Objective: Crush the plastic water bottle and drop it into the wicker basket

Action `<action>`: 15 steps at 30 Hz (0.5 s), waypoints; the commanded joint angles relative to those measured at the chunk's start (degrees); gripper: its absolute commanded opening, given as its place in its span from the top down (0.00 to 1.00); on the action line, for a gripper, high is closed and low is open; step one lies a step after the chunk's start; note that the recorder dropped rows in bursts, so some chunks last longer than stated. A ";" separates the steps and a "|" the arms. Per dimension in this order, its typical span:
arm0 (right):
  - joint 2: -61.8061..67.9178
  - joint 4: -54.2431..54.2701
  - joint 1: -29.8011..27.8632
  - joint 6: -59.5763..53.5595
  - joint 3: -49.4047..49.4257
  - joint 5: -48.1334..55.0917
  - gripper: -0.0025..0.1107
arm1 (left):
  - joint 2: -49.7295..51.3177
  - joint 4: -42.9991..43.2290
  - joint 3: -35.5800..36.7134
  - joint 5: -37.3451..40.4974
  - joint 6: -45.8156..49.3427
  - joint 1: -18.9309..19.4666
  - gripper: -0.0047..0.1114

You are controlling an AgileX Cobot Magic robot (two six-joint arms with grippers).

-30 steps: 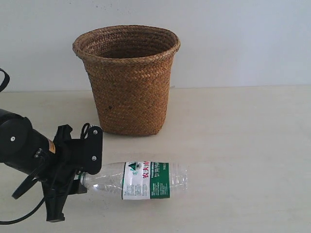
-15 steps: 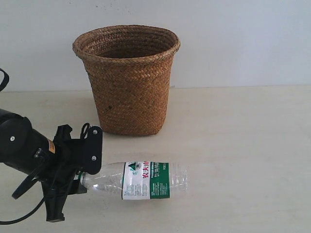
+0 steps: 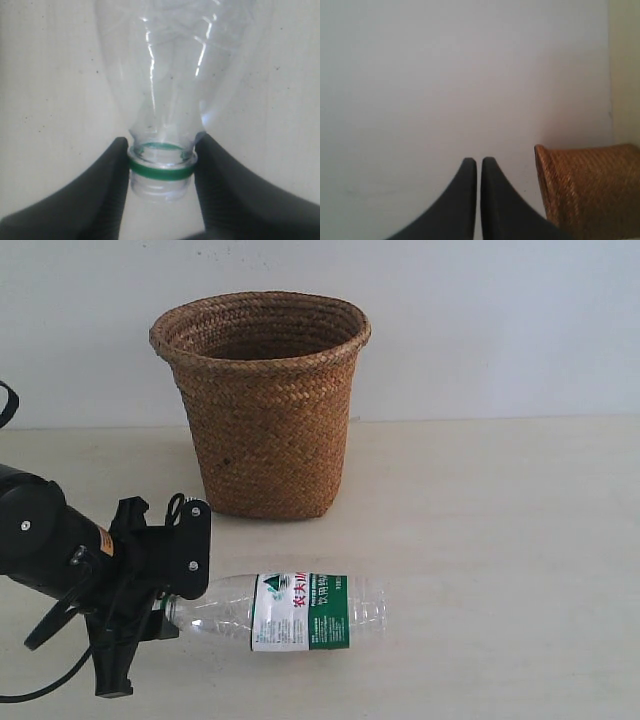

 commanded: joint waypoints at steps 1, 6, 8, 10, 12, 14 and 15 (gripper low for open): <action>-0.25 5.19 -0.13 -0.18 6.72 -9.23 0.98 | -0.27 -0.42 -0.15 0.25 -0.62 0.09 0.92; -0.25 13.00 -0.13 -0.18 12.54 -12.75 0.98 | -0.27 -0.42 -0.15 0.25 -0.62 0.09 0.92; -0.25 13.19 -0.13 -0.18 14.86 -13.33 0.98 | -0.27 -0.42 -0.15 0.36 -0.62 0.09 0.92; -0.25 13.81 -0.13 -0.18 16.77 -13.33 0.98 | -0.27 -0.65 -0.15 0.48 -0.62 0.09 0.92; -0.25 13.81 -0.13 -0.18 18.65 -13.59 0.98 | -0.27 -0.65 -0.15 0.48 -0.62 0.09 0.92; -0.25 13.81 -0.13 -0.18 19.19 -14.25 0.98 | -0.27 -0.65 -0.15 0.48 -0.62 0.09 0.92; -0.25 13.81 -0.13 -0.18 19.19 -14.38 0.98 | -0.27 -0.79 -0.15 0.48 -0.62 0.09 0.92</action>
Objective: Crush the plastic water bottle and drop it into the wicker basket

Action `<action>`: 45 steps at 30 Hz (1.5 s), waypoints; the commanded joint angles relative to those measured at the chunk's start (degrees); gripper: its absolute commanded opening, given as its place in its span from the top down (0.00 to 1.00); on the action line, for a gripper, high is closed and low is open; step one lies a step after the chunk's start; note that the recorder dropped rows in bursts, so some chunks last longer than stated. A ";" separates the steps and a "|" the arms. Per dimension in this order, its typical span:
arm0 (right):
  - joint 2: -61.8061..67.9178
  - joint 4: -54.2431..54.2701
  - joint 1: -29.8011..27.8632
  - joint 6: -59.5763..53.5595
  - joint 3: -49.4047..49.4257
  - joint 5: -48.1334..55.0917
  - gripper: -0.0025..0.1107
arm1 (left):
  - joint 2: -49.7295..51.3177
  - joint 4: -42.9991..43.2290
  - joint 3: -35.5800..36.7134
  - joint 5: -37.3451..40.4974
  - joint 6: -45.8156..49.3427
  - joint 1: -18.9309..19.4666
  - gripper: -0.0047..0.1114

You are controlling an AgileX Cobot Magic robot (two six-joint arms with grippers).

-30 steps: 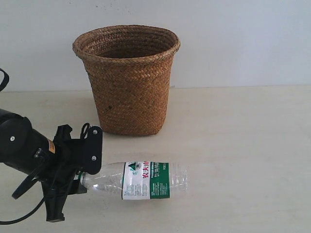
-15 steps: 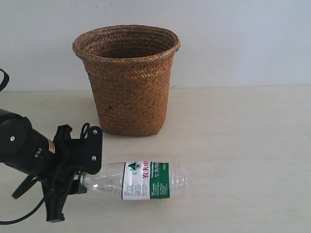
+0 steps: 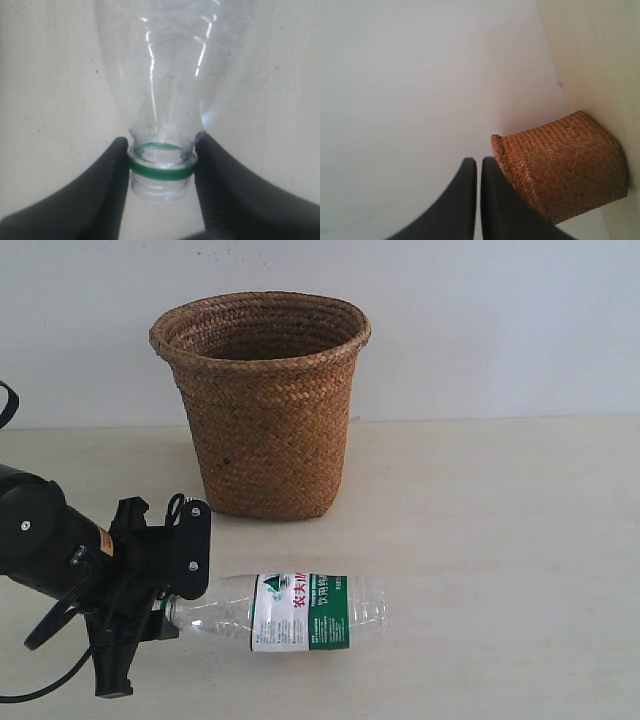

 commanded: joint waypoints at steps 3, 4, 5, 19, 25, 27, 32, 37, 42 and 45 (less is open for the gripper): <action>-0.25 0.08 -0.13 -0.18 0.91 -0.99 0.98 | -0.27 -0.80 -0.15 0.78 -0.62 0.09 0.92; -0.25 0.08 -0.13 -0.18 0.91 -1.13 0.98 | -0.27 -0.80 -0.15 0.92 -0.62 0.09 0.92; -0.25 0.08 -0.13 -0.18 0.91 -1.23 0.98 | -0.37 -0.80 -0.15 1.26 -0.62 0.09 0.92; -0.25 0.08 -0.13 -0.18 0.91 -1.54 0.98 | -12.48 -2.05 -0.15 6.21 -0.62 -1.16 0.92; -0.25 0.08 -0.13 -0.18 0.91 -1.54 0.98 | -18.06 -3.43 -0.15 6.26 -0.62 -1.25 0.92; -0.25 0.08 -0.13 -0.18 0.91 -1.54 0.98 | -18.76 -3.43 -0.15 4.95 -0.62 -1.25 0.92; -0.25 0.08 -0.13 -0.18 0.91 -1.54 0.98 | -19.11 -3.43 -0.15 1.89 -0.62 -1.25 0.92; -0.25 0.08 -0.13 -0.18 0.91 -1.54 0.98 | -19.11 -4.11 -0.15 1.66 -0.94 -1.25 0.92; -0.25 0.08 -0.13 -0.18 0.91 -1.54 0.98 | -19.11 -12.90 -0.15 6.50 -0.25 -1.54 0.92; -0.25 0.08 -0.13 -0.18 0.91 -1.54 0.98 | -19.00 -14.31 -0.15 9.49 0.90 -1.65 0.92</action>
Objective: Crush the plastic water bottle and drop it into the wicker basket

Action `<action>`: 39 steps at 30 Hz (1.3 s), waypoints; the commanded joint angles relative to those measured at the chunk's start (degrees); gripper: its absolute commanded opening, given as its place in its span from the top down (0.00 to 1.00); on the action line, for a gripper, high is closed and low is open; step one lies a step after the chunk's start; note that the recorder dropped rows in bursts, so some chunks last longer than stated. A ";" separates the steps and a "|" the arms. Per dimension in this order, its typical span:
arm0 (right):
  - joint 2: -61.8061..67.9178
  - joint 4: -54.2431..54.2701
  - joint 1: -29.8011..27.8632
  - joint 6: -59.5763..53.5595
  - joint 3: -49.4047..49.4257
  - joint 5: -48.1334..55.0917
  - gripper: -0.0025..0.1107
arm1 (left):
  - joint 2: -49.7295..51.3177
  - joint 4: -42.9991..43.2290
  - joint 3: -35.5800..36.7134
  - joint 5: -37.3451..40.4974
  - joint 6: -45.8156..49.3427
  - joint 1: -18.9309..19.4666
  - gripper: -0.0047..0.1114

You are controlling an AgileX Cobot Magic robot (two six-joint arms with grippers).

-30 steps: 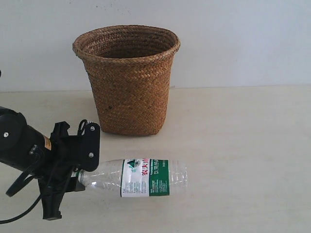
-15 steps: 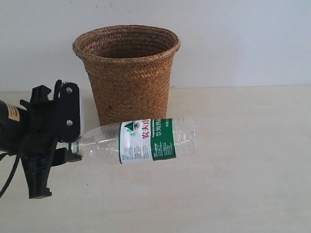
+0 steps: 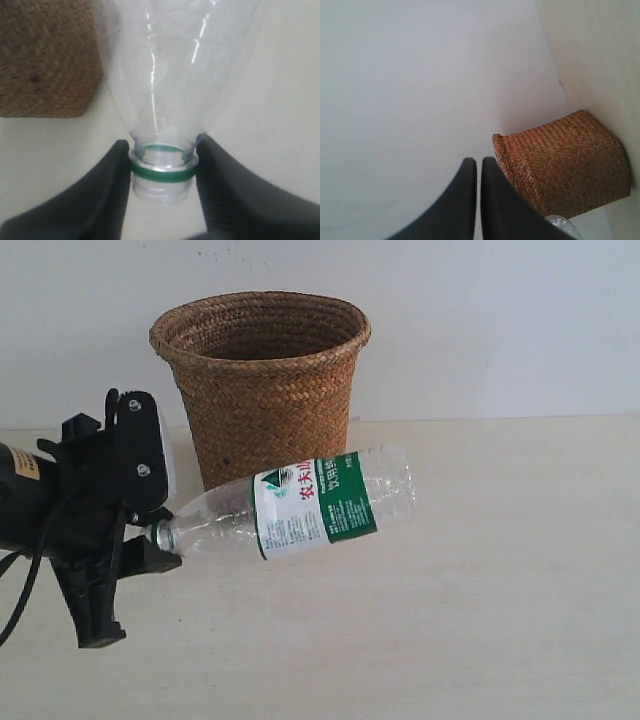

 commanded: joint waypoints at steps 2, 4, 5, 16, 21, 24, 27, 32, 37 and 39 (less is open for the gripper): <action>-0.25 -0.33 -0.13 -0.18 0.28 -0.54 0.98 | -0.08 -3.24 -0.15 3.25 1.15 -0.56 0.92; -0.25 -0.33 -0.13 -0.18 0.28 -0.54 0.98 | -0.20 -0.21 -0.15 -0.41 2.15 -0.56 0.92; -0.25 -0.33 -0.13 -0.18 0.28 -0.54 0.98 | -0.48 0.85 -0.15 -2.85 2.02 -0.56 0.92; -0.25 -0.33 -0.13 -0.18 0.28 -0.54 0.98 | 2.30 4.03 -32.37 -8.45 -14.13 7.09 0.22; -0.25 -0.33 -0.13 -0.18 0.28 -0.54 0.98 | 9.20 5.57 -33.60 5.18 -22.84 8.20 0.04; -0.25 -0.33 -0.13 -0.18 0.28 -0.54 0.98 | 9.52 5.45 -33.60 13.04 -23.87 8.20 0.04; -0.25 -0.33 -0.13 -0.18 0.28 -0.54 0.98 | 7.12 5.56 -33.60 16.53 -24.12 8.20 0.04; -0.25 -0.33 -0.13 -0.18 0.28 -0.54 0.98 | 3.47 5.68 -33.60 21.33 -25.04 8.20 0.04; -0.25 -0.33 -0.13 -0.18 0.28 -0.54 0.98 | 2.54 4.37 -33.60 29.44 -28.26 8.20 0.04; -0.25 -0.33 -0.13 -0.18 0.28 -0.54 0.98 | 2.92 1.15 -33.60 33.29 -29.24 8.20 0.05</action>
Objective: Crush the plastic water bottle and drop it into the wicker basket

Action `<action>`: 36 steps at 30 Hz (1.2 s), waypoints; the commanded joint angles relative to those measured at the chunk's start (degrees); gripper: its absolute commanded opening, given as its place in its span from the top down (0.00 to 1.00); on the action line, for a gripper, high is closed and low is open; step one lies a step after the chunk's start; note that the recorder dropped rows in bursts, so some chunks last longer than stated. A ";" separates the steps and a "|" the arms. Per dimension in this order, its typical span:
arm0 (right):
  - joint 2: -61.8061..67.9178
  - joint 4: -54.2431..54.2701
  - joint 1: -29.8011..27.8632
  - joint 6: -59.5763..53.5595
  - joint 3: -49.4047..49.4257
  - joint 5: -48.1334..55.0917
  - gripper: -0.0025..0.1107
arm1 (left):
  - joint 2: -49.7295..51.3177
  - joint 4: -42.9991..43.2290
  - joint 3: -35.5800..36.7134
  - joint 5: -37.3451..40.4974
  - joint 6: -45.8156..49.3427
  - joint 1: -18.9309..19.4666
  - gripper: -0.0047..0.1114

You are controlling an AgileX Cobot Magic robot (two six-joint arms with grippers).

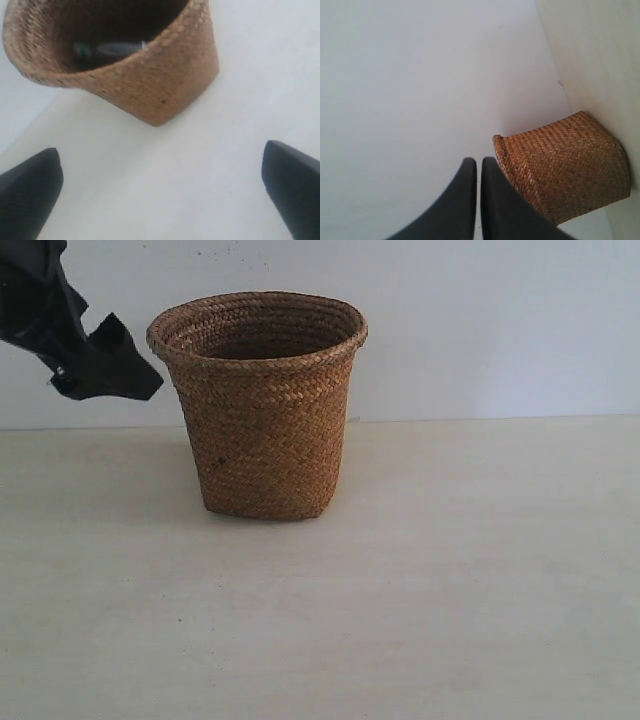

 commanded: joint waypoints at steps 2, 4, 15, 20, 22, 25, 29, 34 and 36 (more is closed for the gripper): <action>-0.25 -0.33 -0.13 -0.18 0.28 -0.54 0.98 | 0.61 -7.75 -0.16 10.25 -3.83 0.10 0.12; -0.25 -0.33 -0.13 -0.18 0.28 -0.54 0.98 | 1.32 -11.73 -0.16 13.82 -4.23 0.10 0.30; -0.25 -0.33 -0.13 -0.18 0.28 -0.54 0.98 | -2.00 -32.03 10.46 20.35 -0.57 -0.01 0.92; -0.25 -0.33 -0.13 -0.18 0.28 -0.54 0.98 | -10.01 -45.16 22.59 11.90 5.67 -0.01 0.92; -0.25 -0.33 -0.13 -0.18 0.28 -0.54 0.98 | -13.67 -50.12 28.06 9.86 10.45 -0.01 0.92; -0.25 -0.33 -0.13 -0.18 0.28 -0.54 0.98 | -17.83 -55.86 34.62 8.42 15.86 -0.01 0.92; -0.25 -0.33 -0.13 -0.18 0.28 -0.54 0.98 | -20.91 -56.22 38.41 8.90 15.96 -0.01 0.92; -0.25 -0.33 -0.13 -0.18 0.28 -0.54 0.98 | -22.08 -56.35 38.77 8.90 15.96 -0.01 0.92; -0.25 -0.33 -0.13 -0.18 0.28 -0.54 0.98 | -22.08 -56.35 38.77 8.90 15.96 -0.01 0.92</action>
